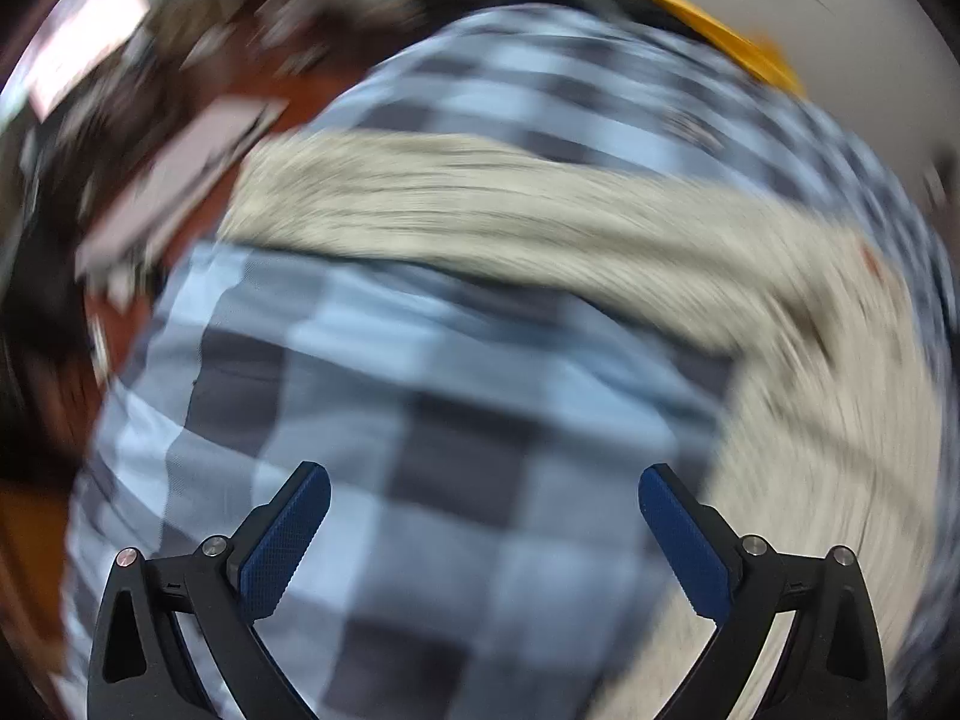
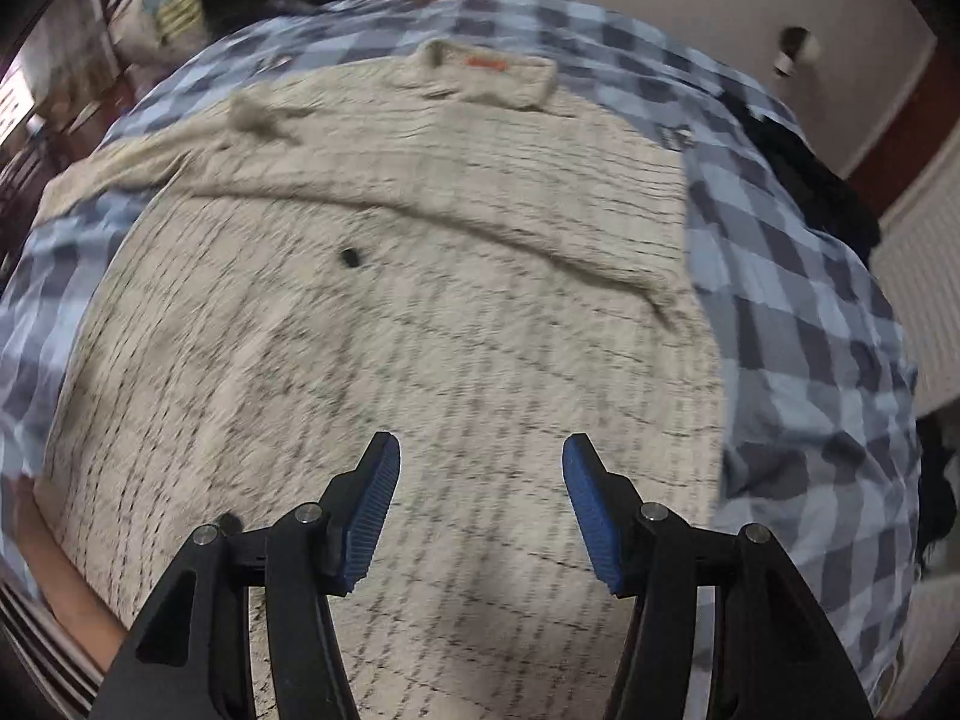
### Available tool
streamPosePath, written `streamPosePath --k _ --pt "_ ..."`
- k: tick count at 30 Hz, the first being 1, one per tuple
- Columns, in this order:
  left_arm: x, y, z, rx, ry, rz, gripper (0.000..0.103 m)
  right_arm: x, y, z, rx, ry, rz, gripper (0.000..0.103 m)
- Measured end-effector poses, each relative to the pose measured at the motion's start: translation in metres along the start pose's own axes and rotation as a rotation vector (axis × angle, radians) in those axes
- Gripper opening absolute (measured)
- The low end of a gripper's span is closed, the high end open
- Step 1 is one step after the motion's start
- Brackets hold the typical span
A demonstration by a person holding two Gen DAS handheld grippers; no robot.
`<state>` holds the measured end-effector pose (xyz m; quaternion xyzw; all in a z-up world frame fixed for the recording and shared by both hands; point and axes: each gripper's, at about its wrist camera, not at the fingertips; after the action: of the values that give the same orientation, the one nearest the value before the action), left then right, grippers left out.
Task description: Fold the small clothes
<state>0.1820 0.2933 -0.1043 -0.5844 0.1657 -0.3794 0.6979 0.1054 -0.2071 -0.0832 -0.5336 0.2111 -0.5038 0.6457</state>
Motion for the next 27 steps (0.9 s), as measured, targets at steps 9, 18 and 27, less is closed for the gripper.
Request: streamPosePath --k 9,18,27 --pt "-0.125 0.081 0.119 -0.096 -0.599 -0.219 0.103 -0.017 0.023 0.01 -0.049 -0.089 -0.096 0.052" --pt "-0.109 0.112 0.159 0.02 -0.501 -0.023 0.101 -0.017 0.043 0.01 -0.118 -0.088 -0.095 0.052" --pt "-0.024 0.093 0.168 0.134 -0.141 0.254 0.021 -0.003 0.041 0.009 -0.128 -0.015 -0.09 0.052"
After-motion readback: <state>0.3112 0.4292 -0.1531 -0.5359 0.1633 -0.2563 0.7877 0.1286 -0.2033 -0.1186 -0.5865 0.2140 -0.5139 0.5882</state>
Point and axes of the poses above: each gripper's, at about its wrist camera, not at the fingertips, and y roughly the way its jaws point, x to its right, z to its top, and after that the axes turned 15 degrees about -y, right-handed
